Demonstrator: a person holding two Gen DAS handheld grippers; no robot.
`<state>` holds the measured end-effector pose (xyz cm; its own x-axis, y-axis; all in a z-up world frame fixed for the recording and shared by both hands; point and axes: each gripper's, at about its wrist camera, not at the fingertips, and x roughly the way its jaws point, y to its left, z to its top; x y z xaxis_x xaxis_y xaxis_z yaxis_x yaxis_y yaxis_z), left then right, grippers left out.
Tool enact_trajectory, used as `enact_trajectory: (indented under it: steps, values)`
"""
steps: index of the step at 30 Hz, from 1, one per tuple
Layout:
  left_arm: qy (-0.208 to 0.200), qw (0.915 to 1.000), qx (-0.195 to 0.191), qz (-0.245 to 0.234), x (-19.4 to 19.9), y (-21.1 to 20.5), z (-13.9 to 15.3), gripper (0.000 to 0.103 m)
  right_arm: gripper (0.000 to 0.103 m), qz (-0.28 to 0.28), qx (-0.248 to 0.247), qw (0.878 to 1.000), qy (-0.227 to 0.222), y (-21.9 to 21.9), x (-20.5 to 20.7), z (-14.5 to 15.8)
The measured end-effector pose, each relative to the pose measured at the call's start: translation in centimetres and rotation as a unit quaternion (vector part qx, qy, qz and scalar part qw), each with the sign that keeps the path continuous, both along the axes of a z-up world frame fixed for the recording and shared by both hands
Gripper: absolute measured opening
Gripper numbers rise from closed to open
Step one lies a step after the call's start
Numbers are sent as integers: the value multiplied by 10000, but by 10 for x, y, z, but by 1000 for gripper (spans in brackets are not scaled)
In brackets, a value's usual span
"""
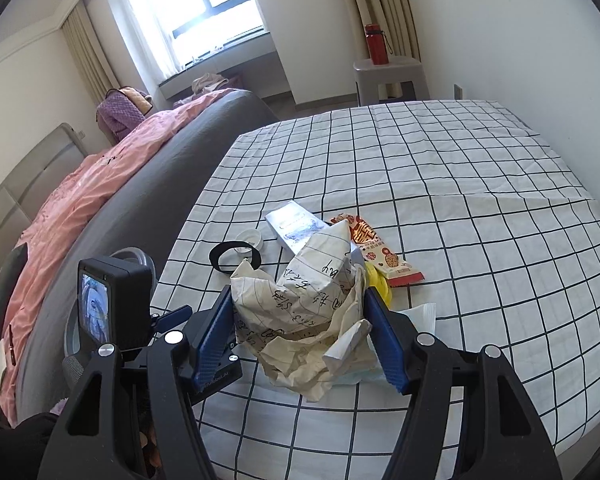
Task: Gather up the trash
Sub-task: 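Grasp the toothpaste tube with the left tool while the right tool holds the paper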
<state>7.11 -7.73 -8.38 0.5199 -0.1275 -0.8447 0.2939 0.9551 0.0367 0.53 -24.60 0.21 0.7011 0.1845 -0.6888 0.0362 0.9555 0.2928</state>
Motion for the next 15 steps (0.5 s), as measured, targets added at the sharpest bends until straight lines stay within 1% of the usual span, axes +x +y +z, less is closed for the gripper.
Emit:
enact_trajectory:
  steps: [2,4,5,7,11,15]
  values:
    - [16,9999,-54,-101,-2,-3,1,56,63,-10,3,10000,17,-1,0,-1]
    - [13,9997,-85,-207,-5,-6,2,39,63,-29,-10,10000,30,-1,-1,-2]
    - [1,9996,-90,-255,-7,-7,2,34,63,-34,-15,10000,37,-1,-1,-2]
    - [14,9993,-149,-338,-10,-8,3,15,63,-34,-27,10000,45,0,-2,-3]
    - [59,9989,-280,-363,-15,-4,4,16,63,-23,-83,9999,70,2,-1,-5]
    - [-57,9989,-361,-311,-22,6,14,16,63,-6,-130,9999,113,4,0,-9]
